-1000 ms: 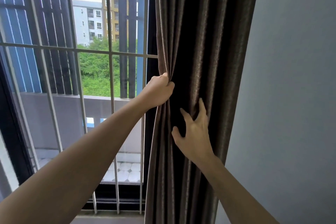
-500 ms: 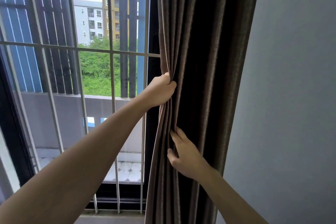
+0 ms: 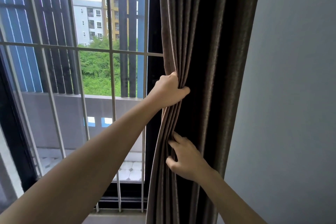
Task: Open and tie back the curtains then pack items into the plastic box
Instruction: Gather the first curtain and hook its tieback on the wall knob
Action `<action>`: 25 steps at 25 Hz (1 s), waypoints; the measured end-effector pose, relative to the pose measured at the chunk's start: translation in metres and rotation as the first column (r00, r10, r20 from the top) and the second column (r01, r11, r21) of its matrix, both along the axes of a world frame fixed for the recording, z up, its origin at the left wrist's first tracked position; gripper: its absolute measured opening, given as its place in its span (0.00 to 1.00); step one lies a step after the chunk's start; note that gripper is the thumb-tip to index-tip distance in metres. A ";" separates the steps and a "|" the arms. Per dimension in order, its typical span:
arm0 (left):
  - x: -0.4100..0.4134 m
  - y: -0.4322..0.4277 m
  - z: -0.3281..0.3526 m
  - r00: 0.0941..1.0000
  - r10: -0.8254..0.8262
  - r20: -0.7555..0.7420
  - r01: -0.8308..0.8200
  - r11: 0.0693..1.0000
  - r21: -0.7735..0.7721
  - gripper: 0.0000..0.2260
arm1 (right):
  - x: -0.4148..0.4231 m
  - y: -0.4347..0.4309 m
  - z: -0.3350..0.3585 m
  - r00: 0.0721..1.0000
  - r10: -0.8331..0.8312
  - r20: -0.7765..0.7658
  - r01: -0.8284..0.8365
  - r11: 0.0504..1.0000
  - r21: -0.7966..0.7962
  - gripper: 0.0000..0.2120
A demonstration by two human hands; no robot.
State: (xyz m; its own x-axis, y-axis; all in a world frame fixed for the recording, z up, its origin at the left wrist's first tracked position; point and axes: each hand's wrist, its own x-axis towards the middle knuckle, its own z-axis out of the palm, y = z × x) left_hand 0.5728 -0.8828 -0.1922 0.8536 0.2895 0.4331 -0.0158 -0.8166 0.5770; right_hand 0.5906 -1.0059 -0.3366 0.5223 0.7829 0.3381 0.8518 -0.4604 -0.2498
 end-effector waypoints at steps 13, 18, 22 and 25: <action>-0.007 0.003 -0.001 0.999 -0.042 0.017 0.043 0.997 -0.069 0.07 | 0.012 -0.014 0.030 0.993 -0.057 -0.105 0.091 0.929 0.360 0.27; -0.006 0.003 0.000 0.997 -0.078 -0.005 0.077 0.987 -0.139 0.11 | -0.002 -0.017 0.014 0.975 0.031 -0.220 0.016 0.978 0.209 0.32; -0.004 -0.005 -0.001 0.994 -0.102 -0.032 0.095 0.982 -0.166 0.14 | -0.004 -0.012 0.010 0.973 0.012 -0.230 0.031 0.983 0.181 0.32; 0.000 -0.014 -0.002 1.000 -0.017 -0.019 0.016 0.999 -0.048 0.19 | -0.006 -0.014 0.009 0.970 0.002 -0.242 0.031 0.991 0.131 0.32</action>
